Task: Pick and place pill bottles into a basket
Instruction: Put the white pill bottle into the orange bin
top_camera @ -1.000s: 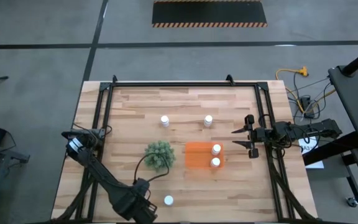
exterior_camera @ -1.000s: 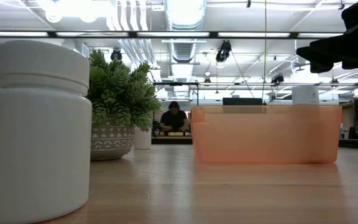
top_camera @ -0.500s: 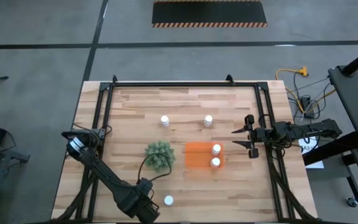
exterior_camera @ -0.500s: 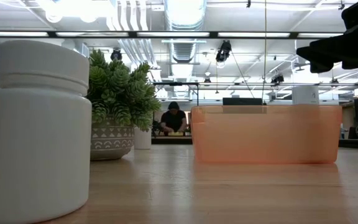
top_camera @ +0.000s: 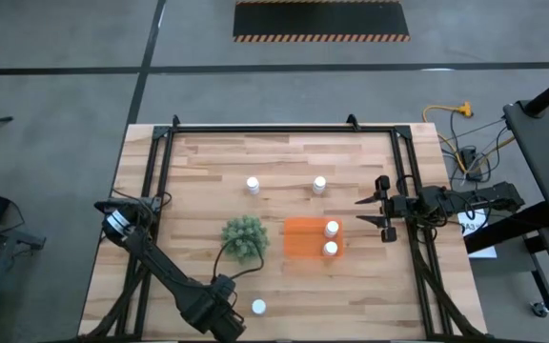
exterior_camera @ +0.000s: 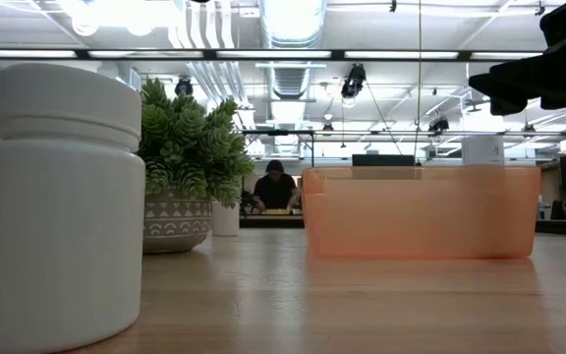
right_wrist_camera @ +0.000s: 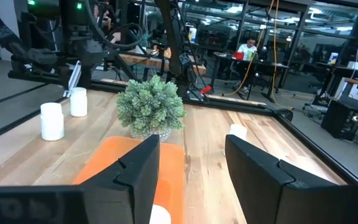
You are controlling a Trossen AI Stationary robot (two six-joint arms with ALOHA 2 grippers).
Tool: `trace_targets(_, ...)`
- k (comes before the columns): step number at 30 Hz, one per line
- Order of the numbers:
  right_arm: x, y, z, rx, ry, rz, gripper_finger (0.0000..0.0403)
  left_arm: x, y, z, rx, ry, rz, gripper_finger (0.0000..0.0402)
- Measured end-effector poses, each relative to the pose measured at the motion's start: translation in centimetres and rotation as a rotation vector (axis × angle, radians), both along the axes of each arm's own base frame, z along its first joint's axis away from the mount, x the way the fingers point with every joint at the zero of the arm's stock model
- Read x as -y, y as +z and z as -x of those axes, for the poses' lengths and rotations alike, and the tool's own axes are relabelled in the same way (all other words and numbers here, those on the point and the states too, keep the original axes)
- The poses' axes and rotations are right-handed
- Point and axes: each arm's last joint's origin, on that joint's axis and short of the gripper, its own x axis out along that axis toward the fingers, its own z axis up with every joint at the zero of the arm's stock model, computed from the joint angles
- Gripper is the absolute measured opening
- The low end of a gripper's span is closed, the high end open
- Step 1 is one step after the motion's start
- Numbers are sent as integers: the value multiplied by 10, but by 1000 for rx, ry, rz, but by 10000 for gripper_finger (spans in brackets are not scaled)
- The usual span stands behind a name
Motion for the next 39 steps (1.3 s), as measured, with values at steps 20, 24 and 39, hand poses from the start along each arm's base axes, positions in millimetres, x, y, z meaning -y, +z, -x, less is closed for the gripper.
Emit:
trace_targets(20, 0, 0, 0, 0, 0, 0, 171, -4, -13, 1, 0, -15, -28, 221)
trace_targets(24, 0, 0, 0, 0, 0, -1, 172, -1, -18, -2, 34, -20, 5, 221)
trace_targets(39, 0, 0, 0, 0, 0, -2, 174, 0, -19, -3, 35, -21, 24, 221)
